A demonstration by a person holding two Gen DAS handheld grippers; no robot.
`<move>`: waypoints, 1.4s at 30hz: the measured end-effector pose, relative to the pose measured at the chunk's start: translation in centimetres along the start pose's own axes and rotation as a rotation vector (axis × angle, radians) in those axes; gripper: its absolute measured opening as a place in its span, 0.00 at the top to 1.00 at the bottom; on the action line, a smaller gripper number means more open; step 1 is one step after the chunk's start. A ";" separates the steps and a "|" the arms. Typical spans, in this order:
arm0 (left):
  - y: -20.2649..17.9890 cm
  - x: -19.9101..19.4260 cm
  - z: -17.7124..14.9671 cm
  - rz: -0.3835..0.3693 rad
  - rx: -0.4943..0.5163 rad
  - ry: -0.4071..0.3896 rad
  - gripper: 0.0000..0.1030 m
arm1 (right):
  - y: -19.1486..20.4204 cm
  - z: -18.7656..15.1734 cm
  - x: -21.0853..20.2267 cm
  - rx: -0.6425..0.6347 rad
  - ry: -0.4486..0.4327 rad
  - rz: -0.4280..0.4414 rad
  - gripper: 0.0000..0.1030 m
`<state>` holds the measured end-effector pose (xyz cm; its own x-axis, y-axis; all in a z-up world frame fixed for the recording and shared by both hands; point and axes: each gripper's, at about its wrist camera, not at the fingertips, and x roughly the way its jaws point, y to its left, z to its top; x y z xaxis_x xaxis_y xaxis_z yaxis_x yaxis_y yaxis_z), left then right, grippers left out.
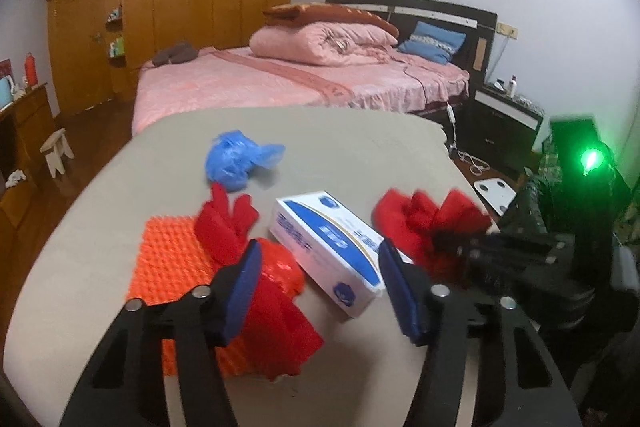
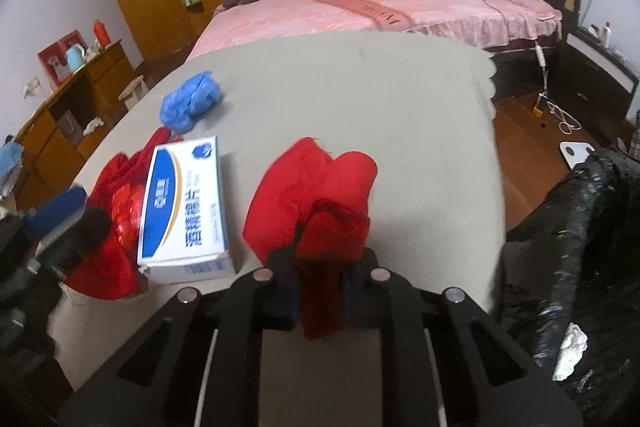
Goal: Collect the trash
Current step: 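Grasp the white alcohol-pad box with the left tool while the right tool holds the red cloth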
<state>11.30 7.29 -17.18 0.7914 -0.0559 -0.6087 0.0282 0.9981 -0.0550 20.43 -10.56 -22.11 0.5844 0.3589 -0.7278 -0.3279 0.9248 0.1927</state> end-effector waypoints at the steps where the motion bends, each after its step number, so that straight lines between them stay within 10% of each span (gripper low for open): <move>1: -0.2 0.3 -0.1 -0.001 0.003 0.009 0.45 | -0.2 0.2 -0.3 0.006 -0.007 0.000 0.86; 28: 2.7 2.0 -0.7 0.083 -0.060 0.084 0.45 | -1.0 0.0 -0.6 0.035 -0.011 0.005 0.86; 42: -3.5 4.5 0.3 0.029 -0.012 0.092 0.23 | -2.4 0.6 -1.5 0.067 -0.039 -0.009 0.86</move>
<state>14.89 3.52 -19.50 0.7323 -0.0293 -0.6804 -0.0022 0.9990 -0.0454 20.81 -13.22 -21.06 0.6159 0.3543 -0.7036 -0.2727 0.9338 0.2315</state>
